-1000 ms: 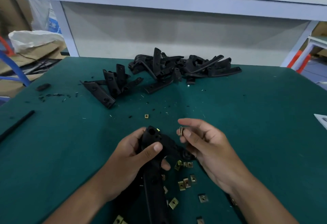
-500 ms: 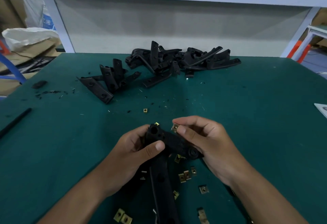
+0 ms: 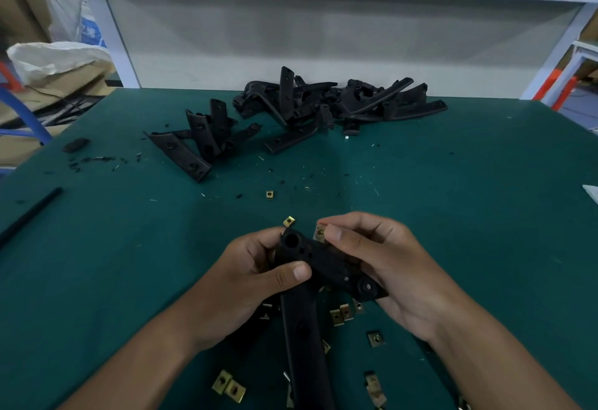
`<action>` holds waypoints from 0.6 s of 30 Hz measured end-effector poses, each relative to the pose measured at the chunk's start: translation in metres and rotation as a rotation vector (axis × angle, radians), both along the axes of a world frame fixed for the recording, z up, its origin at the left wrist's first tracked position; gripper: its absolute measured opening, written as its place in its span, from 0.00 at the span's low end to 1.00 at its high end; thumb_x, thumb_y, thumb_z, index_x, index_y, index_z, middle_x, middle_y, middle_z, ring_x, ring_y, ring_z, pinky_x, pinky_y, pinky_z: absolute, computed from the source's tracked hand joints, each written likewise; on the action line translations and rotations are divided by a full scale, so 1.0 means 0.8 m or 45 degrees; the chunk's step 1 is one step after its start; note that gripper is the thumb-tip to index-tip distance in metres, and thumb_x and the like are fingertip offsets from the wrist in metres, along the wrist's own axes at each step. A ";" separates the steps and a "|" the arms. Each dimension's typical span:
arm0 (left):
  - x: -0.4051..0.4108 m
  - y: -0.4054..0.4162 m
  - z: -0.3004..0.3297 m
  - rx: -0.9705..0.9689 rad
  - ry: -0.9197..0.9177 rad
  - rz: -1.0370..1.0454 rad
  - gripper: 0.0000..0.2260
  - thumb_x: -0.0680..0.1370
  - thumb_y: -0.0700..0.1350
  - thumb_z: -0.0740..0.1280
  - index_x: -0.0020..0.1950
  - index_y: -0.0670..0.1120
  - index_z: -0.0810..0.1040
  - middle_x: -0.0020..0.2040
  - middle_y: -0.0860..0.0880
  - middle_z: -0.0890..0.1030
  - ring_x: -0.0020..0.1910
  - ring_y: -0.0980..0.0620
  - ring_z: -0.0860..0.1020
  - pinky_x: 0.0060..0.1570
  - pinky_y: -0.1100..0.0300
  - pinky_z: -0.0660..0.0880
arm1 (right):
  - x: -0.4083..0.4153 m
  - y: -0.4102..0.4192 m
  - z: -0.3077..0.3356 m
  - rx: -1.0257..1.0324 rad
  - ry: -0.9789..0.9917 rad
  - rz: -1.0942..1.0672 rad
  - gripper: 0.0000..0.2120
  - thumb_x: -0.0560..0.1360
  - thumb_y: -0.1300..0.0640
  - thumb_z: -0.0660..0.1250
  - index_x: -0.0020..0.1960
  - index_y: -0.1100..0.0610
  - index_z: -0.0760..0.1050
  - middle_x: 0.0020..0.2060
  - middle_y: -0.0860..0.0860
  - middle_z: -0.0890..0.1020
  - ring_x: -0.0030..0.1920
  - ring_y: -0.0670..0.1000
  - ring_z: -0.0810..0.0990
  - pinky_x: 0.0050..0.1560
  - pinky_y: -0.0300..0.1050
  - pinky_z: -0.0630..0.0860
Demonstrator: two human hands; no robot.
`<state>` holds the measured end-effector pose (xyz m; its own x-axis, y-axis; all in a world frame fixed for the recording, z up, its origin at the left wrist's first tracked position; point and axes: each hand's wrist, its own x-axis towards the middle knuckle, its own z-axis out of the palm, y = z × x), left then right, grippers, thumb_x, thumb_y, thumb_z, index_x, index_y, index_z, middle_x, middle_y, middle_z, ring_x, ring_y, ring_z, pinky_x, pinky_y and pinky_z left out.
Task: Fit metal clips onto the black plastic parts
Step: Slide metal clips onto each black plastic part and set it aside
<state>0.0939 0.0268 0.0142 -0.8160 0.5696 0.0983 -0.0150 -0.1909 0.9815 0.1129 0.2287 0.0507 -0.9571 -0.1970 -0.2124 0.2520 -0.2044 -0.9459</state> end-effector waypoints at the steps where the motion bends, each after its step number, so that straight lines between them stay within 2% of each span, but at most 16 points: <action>1: 0.001 0.000 0.000 -0.001 0.001 -0.008 0.09 0.76 0.52 0.74 0.53 0.50 0.84 0.49 0.51 0.85 0.49 0.54 0.83 0.50 0.63 0.77 | 0.001 0.000 0.000 -0.006 -0.005 0.013 0.15 0.66 0.48 0.77 0.50 0.54 0.87 0.45 0.53 0.86 0.43 0.50 0.86 0.40 0.41 0.81; 7: 0.001 0.001 0.000 -0.028 0.004 0.010 0.07 0.75 0.49 0.75 0.52 0.49 0.84 0.47 0.48 0.83 0.47 0.51 0.82 0.50 0.60 0.78 | 0.002 -0.001 0.005 0.004 -0.025 0.064 0.15 0.65 0.48 0.78 0.49 0.54 0.87 0.44 0.52 0.87 0.43 0.49 0.86 0.40 0.39 0.80; 12: 0.002 0.004 -0.001 -0.005 -0.022 0.061 0.05 0.73 0.46 0.75 0.47 0.49 0.84 0.42 0.47 0.82 0.42 0.51 0.81 0.45 0.61 0.78 | 0.003 -0.001 0.006 0.032 -0.047 0.033 0.14 0.65 0.49 0.77 0.48 0.54 0.87 0.42 0.52 0.87 0.41 0.49 0.86 0.38 0.40 0.81; 15: 0.001 0.005 -0.001 0.052 -0.041 0.095 0.09 0.73 0.41 0.77 0.47 0.44 0.79 0.38 0.48 0.82 0.38 0.53 0.82 0.40 0.63 0.78 | 0.004 -0.003 0.005 0.048 -0.091 0.024 0.15 0.65 0.48 0.77 0.48 0.55 0.86 0.44 0.53 0.87 0.42 0.50 0.85 0.40 0.41 0.81; 18: 0.002 0.006 -0.001 0.106 -0.062 0.104 0.11 0.72 0.38 0.74 0.47 0.42 0.74 0.37 0.47 0.83 0.36 0.53 0.83 0.38 0.63 0.79 | 0.004 -0.003 0.006 0.030 -0.139 0.030 0.14 0.65 0.49 0.77 0.47 0.55 0.87 0.44 0.54 0.87 0.42 0.50 0.85 0.38 0.40 0.81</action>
